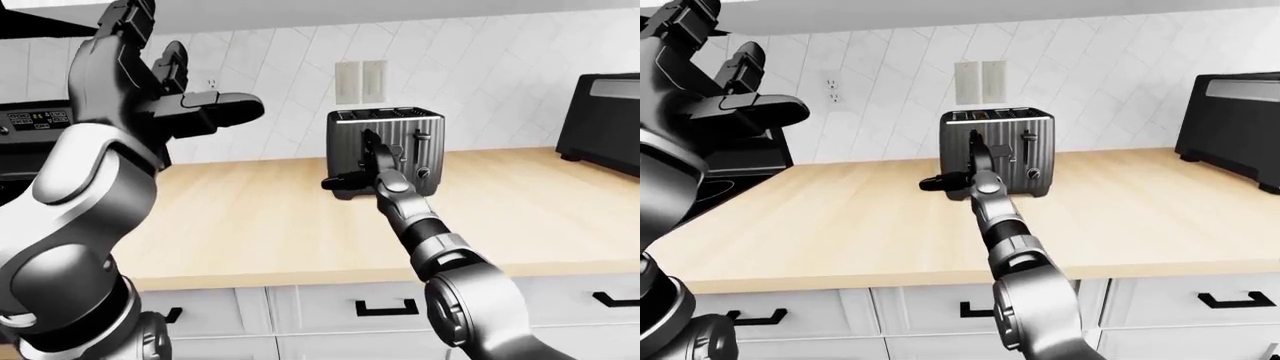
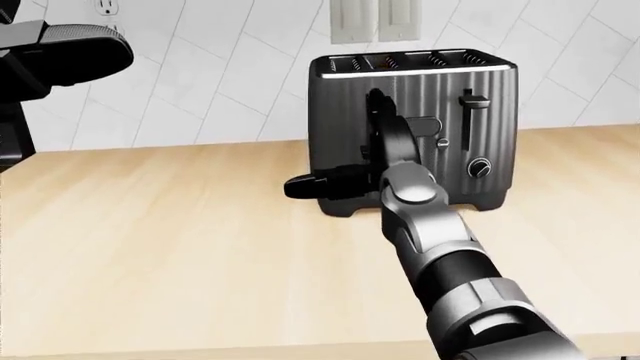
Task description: Push down the lever of the toaster to turn it on.
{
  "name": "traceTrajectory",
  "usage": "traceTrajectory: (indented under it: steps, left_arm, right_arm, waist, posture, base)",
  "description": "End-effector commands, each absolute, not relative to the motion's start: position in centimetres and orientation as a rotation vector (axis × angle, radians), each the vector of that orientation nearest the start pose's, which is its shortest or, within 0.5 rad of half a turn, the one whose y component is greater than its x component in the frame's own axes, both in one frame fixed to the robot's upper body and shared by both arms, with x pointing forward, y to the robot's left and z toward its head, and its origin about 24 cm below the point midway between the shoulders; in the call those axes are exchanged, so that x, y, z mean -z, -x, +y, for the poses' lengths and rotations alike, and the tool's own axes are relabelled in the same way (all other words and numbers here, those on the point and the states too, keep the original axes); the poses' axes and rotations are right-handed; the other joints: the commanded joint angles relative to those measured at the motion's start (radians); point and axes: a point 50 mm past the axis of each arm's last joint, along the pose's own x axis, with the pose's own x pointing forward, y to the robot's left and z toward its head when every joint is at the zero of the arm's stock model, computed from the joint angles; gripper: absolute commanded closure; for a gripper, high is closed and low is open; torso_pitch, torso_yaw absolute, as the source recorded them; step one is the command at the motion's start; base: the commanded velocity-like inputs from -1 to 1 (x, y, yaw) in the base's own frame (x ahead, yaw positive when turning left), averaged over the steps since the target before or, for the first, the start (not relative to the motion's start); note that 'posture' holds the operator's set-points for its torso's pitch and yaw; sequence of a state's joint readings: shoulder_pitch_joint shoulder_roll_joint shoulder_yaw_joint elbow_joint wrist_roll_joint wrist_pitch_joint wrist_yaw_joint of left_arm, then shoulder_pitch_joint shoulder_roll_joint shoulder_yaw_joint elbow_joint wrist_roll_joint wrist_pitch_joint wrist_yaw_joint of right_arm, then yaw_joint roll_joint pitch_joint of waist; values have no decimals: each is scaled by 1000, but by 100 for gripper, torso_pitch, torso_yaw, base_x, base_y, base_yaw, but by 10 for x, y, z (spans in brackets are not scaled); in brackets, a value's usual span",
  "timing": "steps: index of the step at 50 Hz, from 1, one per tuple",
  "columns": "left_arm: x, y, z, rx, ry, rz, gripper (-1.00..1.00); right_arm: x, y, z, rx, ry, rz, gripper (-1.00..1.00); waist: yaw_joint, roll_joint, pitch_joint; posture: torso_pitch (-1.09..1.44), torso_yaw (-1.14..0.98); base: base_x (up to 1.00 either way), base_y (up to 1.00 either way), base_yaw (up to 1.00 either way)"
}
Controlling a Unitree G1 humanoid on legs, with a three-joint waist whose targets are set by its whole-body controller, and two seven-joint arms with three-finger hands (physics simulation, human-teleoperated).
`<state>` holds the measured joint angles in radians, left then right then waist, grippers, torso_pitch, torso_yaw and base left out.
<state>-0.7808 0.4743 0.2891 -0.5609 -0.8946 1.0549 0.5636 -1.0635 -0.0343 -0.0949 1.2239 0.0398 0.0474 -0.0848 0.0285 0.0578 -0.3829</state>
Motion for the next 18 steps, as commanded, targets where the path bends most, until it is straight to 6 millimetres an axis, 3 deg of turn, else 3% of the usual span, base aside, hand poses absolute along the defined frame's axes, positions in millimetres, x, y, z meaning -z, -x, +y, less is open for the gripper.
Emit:
traceTrajectory:
  steps: [1,18]
  left_arm:
    - [-310,-266,182,-23,135,-318,-100]
    - [-311,-265,180,-21,136,-319,-100]
  right_arm:
    - [-102,-407,-96,-67,65,260,-100]
    - [-102,-407,-100,-55,60,266,-100]
  waist:
    - [0,5,7]
    - [4,3,7]
  posture:
    - [-60,0]
    - [-60,0]
  base:
    - [0,0,0]
    - [0,0,0]
